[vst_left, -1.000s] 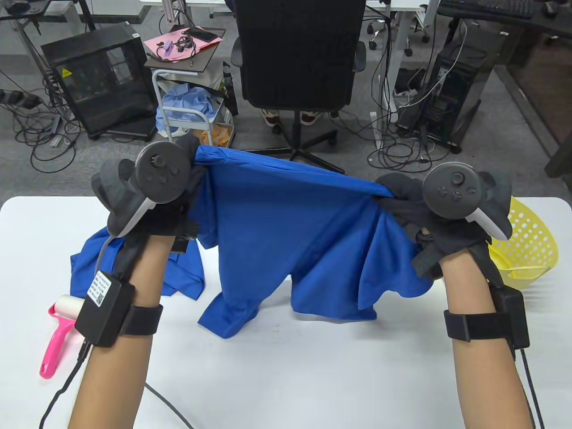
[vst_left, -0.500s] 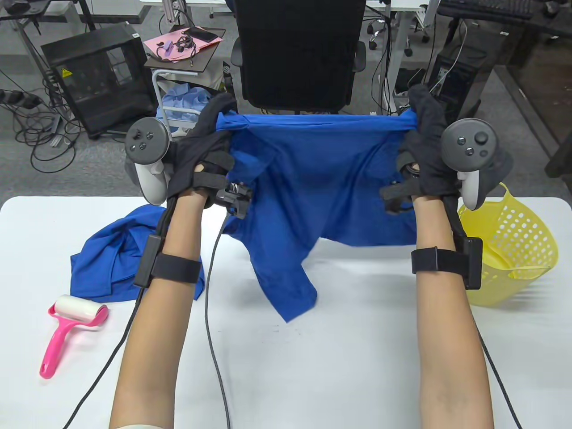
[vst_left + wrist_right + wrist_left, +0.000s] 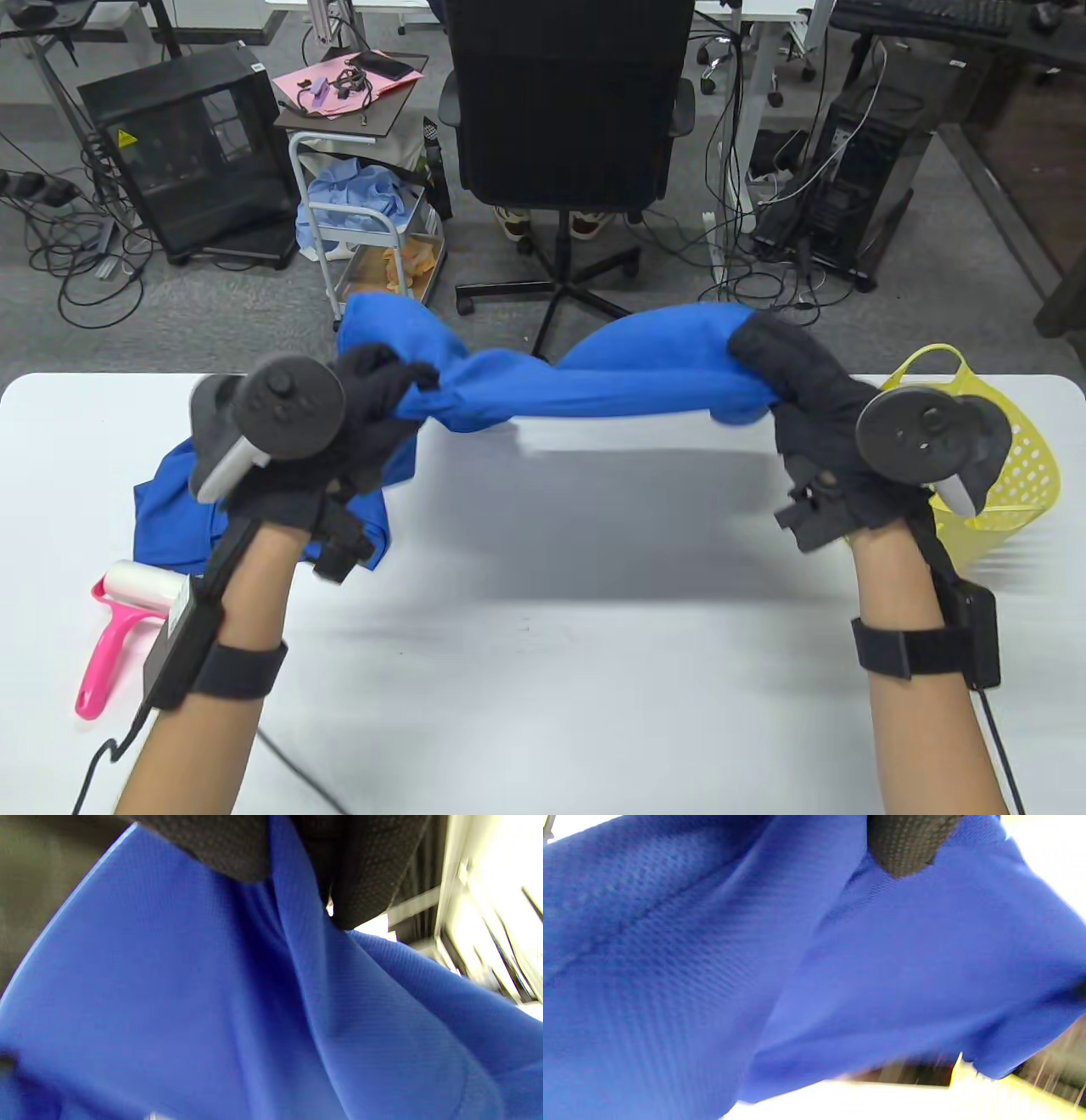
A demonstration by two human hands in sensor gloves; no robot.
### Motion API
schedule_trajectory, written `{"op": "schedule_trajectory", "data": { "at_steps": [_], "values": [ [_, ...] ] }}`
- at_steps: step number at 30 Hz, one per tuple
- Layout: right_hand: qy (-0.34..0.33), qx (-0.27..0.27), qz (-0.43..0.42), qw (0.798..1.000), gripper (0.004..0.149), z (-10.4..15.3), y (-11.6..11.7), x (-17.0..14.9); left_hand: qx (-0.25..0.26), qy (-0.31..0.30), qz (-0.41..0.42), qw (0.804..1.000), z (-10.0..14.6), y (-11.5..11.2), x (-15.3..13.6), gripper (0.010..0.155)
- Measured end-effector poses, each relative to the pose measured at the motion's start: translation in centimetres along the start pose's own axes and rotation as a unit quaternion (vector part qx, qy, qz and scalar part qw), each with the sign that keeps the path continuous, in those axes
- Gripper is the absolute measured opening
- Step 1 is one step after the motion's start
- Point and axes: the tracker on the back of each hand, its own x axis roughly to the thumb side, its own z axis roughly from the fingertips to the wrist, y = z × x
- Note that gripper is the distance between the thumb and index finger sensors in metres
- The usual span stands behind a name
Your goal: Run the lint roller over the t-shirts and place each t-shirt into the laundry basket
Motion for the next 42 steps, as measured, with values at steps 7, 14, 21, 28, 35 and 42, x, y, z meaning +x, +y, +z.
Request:
{"op": "schedule_trajectory", "data": {
  "at_steps": [7, 14, 21, 28, 35, 42],
  "values": [
    [0.063, 0.287, 0.133, 0.947, 0.042, 8.4, 14.8, -1.4, -0.206, 0.012, -0.07, 0.976, 3.2, -18.3, 0.4, 0.047],
    [0.101, 0.426, 0.121, 0.891, 0.056, 13.5, 19.7, -2.8, -0.355, 0.018, -0.047, 0.933, 5.2, -23.1, 1.5, 0.081],
    [0.133, 0.401, 0.017, 0.906, 0.072, 15.0, 17.1, -4.1, -0.379, 0.027, 0.067, 0.923, 7.0, -21.6, 0.1, 0.091],
    [0.223, 0.28, 0.03, 0.933, 0.067, 14.9, 15.7, -5.9, -0.262, 0.079, 0.125, 0.954, 6.5, -19.3, -2.3, 0.06],
    [0.291, 0.368, 0.103, 0.877, 0.084, 15.9, 18.9, -7.4, -0.24, 0.152, 0.007, 0.959, 4.6, -21.3, -2.2, 0.072],
    [0.313, 0.393, 0.089, 0.86, 0.088, 16.7, 19.3, -8.6, -0.291, 0.167, -0.029, 0.942, 4.8, -23.7, -2.5, 0.077]
  ]
}}
